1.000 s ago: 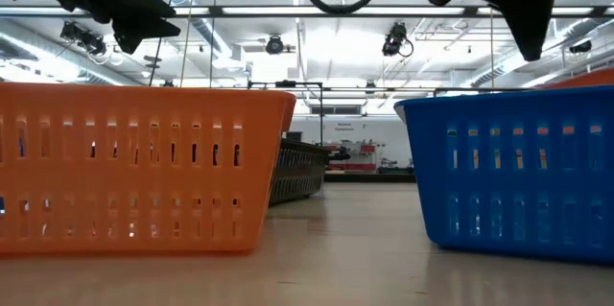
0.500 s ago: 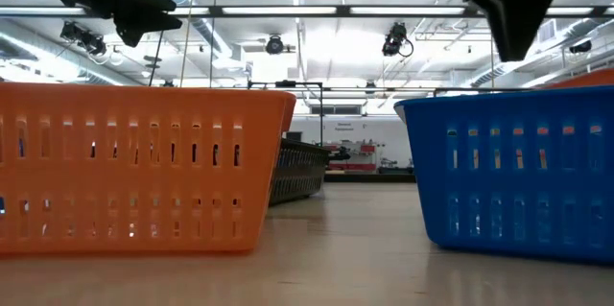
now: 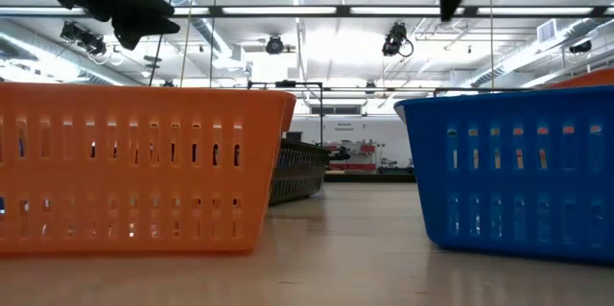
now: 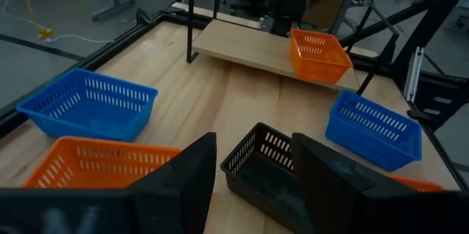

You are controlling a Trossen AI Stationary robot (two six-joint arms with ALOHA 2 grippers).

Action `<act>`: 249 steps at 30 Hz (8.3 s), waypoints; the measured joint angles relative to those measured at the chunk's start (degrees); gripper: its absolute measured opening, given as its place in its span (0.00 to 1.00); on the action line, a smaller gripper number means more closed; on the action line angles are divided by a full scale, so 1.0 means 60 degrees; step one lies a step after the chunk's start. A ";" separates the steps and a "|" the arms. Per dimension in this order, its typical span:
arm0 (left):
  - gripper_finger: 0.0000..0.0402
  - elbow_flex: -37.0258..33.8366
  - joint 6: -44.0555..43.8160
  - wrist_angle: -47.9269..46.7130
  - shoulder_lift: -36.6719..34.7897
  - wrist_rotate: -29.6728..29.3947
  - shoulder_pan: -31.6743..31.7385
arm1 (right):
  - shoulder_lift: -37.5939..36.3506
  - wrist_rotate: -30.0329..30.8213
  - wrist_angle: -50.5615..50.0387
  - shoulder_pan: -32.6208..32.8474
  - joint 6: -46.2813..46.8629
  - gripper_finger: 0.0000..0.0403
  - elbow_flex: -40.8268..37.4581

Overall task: Stack baskets on shelf by color
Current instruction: Put the right orange bin on the shelf, then put the right black bin on the shelf

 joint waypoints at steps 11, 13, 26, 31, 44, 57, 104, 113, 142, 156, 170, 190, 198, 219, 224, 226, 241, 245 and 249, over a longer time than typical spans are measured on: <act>0.46 0.0000 -0.0322 -0.0547 -0.0003 0.0000 -0.0002 | -0.2413 -0.0517 -0.0024 0.0216 0.0856 0.39 -0.1615; 0.46 0.0000 -0.0338 -0.0653 0.0000 0.0000 -0.0002 | -0.2504 -0.0842 -0.0021 0.0335 0.0938 0.39 -0.2218; 0.45 0.0000 -0.1006 -0.0916 0.0000 0.0000 -0.0006 | -0.2455 -0.1119 0.1534 0.1279 0.0654 0.39 -0.4796; 0.45 0.0000 -0.1163 -0.1288 -0.0002 0.0002 -0.0006 | -0.2457 -0.1639 0.1988 0.1478 0.1125 0.39 -0.5222; 0.45 -0.0004 -0.1323 -0.1439 0.0000 0.0002 -0.0010 | -0.1430 -0.2907 0.3163 0.2545 0.1903 0.39 -0.5236; 0.45 -0.0004 -0.1376 -0.1447 0.0000 -0.0001 -0.0109 | -0.1579 -0.2003 0.2631 0.2207 0.1587 0.37 -0.5233; 0.45 -0.0004 -0.1608 -0.1468 -0.0002 -0.0761 -0.1193 | -0.1825 -0.1181 0.3264 -0.0123 -0.0863 0.09 -0.7338; 0.45 -0.0004 -0.1598 -0.1473 -0.0004 -0.0761 -0.1193 | -0.1841 0.0100 0.2235 -0.0985 -0.2957 0.04 -0.7320; 0.45 -0.0452 -0.2336 -0.1426 0.0000 -0.1087 -0.1194 | -0.1826 0.1512 0.3496 -0.5444 -0.8066 0.03 -0.7335; 0.45 -0.0612 -0.2642 -0.1240 0.0000 -0.1195 -0.1207 | -0.1833 0.1575 0.4075 -0.6352 -0.8772 0.07 -0.7325; 0.45 -0.0612 -0.2615 -0.1139 0.0000 -0.1734 -0.1766 | -0.1804 0.2108 0.4018 -0.6176 -0.7998 0.31 -0.7356; 0.45 -0.0612 -0.2628 -0.1096 0.0000 -0.1800 -0.1766 | -0.1822 -0.0611 0.2242 -0.3967 -0.4512 0.34 -0.5024; 0.45 -0.0612 -0.2861 -0.1100 0.0000 -0.1800 -0.1992 | -0.1819 -0.1542 0.2482 -0.3226 -0.4037 0.34 -0.5025; 0.45 -0.0612 -0.2848 -0.0923 0.0000 -0.1800 -0.2097 | -0.1819 -0.2545 0.3940 -0.3099 -0.3814 0.33 -0.6920; 0.45 -0.0612 -0.2846 -0.0922 0.0000 -0.1803 -0.2097 | -0.1819 -0.2028 0.3714 -0.3101 -0.3821 0.33 -0.7242; 0.45 -0.0612 -0.2846 -0.0924 0.0000 -0.1803 -0.2097 | -0.1819 -0.1926 0.3552 -0.3099 -0.3805 0.33 -0.7265; 0.45 -0.0612 -0.2838 -0.0925 0.0000 -0.1803 -0.2097 | -0.1824 -0.1267 0.2833 -0.3073 -0.3454 0.33 -0.7262; 0.45 -0.0612 -0.2838 -0.0925 0.0000 -0.1803 -0.2097 | -0.1841 -0.1553 0.2685 -0.2988 -0.3172 0.33 -0.7208; 0.45 -0.0612 -0.2784 -0.0925 0.0000 -0.2009 -0.2097 | -0.1841 -0.2015 0.2913 -0.2734 -0.2826 0.33 -0.6725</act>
